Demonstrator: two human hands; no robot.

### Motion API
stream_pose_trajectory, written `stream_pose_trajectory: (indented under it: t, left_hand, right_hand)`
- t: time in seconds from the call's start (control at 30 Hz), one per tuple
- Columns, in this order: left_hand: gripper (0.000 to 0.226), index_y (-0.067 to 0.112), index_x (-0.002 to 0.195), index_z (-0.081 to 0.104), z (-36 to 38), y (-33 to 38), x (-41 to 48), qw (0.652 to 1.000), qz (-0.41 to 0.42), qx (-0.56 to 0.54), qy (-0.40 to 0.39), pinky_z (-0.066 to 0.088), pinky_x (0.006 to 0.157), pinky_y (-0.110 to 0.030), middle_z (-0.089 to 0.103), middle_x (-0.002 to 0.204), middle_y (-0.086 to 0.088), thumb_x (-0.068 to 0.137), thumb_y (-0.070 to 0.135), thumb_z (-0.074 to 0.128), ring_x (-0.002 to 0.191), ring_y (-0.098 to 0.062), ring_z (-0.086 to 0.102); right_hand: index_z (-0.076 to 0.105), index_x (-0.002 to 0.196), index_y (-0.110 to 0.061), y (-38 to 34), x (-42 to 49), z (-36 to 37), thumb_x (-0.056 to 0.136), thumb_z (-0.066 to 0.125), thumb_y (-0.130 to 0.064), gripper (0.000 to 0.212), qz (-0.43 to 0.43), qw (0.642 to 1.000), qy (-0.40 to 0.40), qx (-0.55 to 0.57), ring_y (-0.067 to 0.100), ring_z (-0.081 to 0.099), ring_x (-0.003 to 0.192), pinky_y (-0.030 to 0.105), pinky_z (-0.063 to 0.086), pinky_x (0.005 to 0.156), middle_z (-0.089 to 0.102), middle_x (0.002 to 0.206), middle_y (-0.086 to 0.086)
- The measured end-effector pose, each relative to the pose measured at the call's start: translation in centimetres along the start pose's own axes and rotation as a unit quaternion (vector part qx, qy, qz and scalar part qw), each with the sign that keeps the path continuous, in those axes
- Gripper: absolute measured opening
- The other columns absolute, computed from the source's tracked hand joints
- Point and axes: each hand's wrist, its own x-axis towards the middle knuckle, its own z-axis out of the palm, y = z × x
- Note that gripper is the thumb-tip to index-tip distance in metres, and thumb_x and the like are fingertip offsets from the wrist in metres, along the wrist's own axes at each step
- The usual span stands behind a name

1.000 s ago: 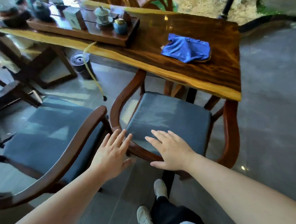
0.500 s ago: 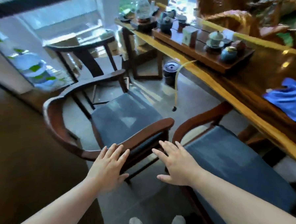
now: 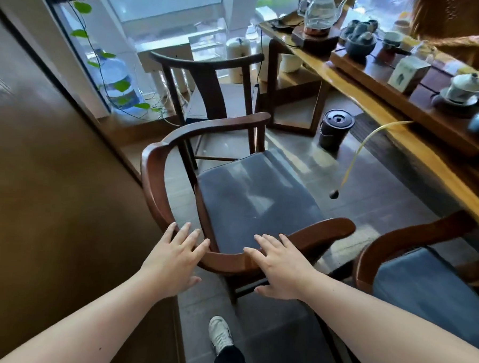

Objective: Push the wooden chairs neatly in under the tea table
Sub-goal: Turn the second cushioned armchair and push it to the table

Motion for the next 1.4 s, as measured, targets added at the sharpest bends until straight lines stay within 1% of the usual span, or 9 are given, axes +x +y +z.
stream_pose_trajectory:
  t: [0.23,0.37,0.43,0.53,0.6,0.8,1.07,1.2,1.4]
  left_hand:
    - [0.088,0.022,0.147,0.012,3.2,-6.4,3.1,0.997,0.056,0.041,-0.03,0.0,0.111,-0.063,0.022,0.154,-0.018,0.081,0.059,0.056,0.141,-0.042,0.007]
    - [0.066,0.022,0.146,0.019,4.5,-9.0,3.8,0.995,0.049,0.057,-0.058,0.0,0.111,-0.061,0.03,0.151,-0.017,0.09,0.039,0.051,0.14,-0.042,0.016]
    - [0.056,0.021,0.142,0.03,4.8,-9.2,4.5,0.994,0.049,0.063,-0.07,0.004,0.112,-0.062,0.041,0.145,-0.016,0.091,0.032,0.052,0.136,-0.042,0.025]
    - [0.038,0.022,0.124,0.052,4.9,-9.1,6.0,0.994,0.051,0.06,-0.079,0.011,0.11,-0.061,0.06,0.124,-0.01,0.087,0.03,0.057,0.122,-0.039,0.043]
    - [0.03,0.025,0.117,0.058,4.6,-9.2,6.5,0.994,0.052,0.048,-0.081,0.015,0.11,-0.06,0.063,0.118,-0.006,0.088,0.031,0.057,0.119,-0.037,0.047]
    - [0.022,0.025,0.109,0.058,3.5,-7.1,6.9,0.992,0.089,0.028,-0.085,0.032,0.102,-0.053,0.066,0.107,-0.002,0.088,0.03,0.055,0.104,-0.034,0.054]
    - [0.012,0.017,0.1,0.055,-0.3,1.3,9.6,0.981,0.187,-0.027,-0.051,0.047,0.071,-0.041,0.067,0.094,-0.004,0.091,0.024,0.052,0.081,-0.03,0.06]
    - [0.012,0.015,0.101,0.052,-2.0,3.5,10.7,0.977,0.207,-0.034,-0.045,0.046,0.068,-0.04,0.064,0.094,-0.005,0.092,0.023,0.048,0.082,-0.029,0.058]
    - [0.024,0.023,0.106,0.053,-1.7,-0.9,10.9,0.971,0.235,-0.043,-0.027,0.048,0.078,-0.04,0.064,0.102,0.002,0.091,0.041,0.047,0.092,-0.024,0.058]
  right_hand:
    - [0.012,0.151,-0.024,-1.6,8.0,2.2,0.078,0.064,-0.062,0.098,-0.006,0.997,-0.063,-0.039,0.038,0.012,0.144,0.06,0.012,0.113,0.014,0.159,0.021]
    - [0.01,0.151,-0.024,-2.3,10.2,3.6,0.081,0.067,-0.043,0.092,-0.005,0.992,-0.122,-0.029,0.043,0.014,0.142,0.064,0.014,0.112,0.014,0.156,0.028]
    - [0.018,0.146,-0.021,-2.2,11.0,4.1,0.08,0.068,-0.035,0.085,-0.002,0.989,-0.149,-0.012,0.044,0.029,0.135,0.063,0.025,0.108,0.027,0.149,0.029]
    - [0.032,0.117,-0.017,-1.4,11.5,4.5,0.073,0.069,-0.031,0.059,-0.03,0.989,-0.145,0.022,0.037,0.063,0.091,0.046,0.051,0.075,0.061,0.104,0.013]
    - [0.033,0.109,-0.018,-0.9,11.6,4.3,0.072,0.066,-0.031,0.051,-0.053,0.988,-0.142,0.027,0.035,0.064,0.076,0.038,0.047,0.058,0.062,0.09,0.007]
    - [0.029,0.105,-0.023,2.0,10.3,4.1,0.069,0.065,-0.034,0.053,-0.093,0.978,-0.186,0.011,0.032,0.056,0.066,0.033,0.033,0.049,0.059,0.083,0.003]
    - [0.039,0.108,-0.021,9.8,4.0,4.0,0.062,0.067,-0.035,0.055,-0.054,0.96,-0.274,-0.01,0.033,0.064,0.087,0.036,0.044,0.061,0.064,0.095,0.007]
    - [0.042,0.114,-0.021,11.7,2.6,3.3,0.065,0.067,-0.048,0.061,0.002,0.947,-0.322,0.005,0.032,0.062,0.097,0.041,0.05,0.079,0.063,0.107,0.007]
    - [0.04,0.127,-0.026,7.2,2.5,1.5,0.073,0.056,-0.069,0.072,0.035,0.974,-0.19,0.12,0.03,0.056,0.106,0.041,0.049,0.082,0.055,0.115,0.005]
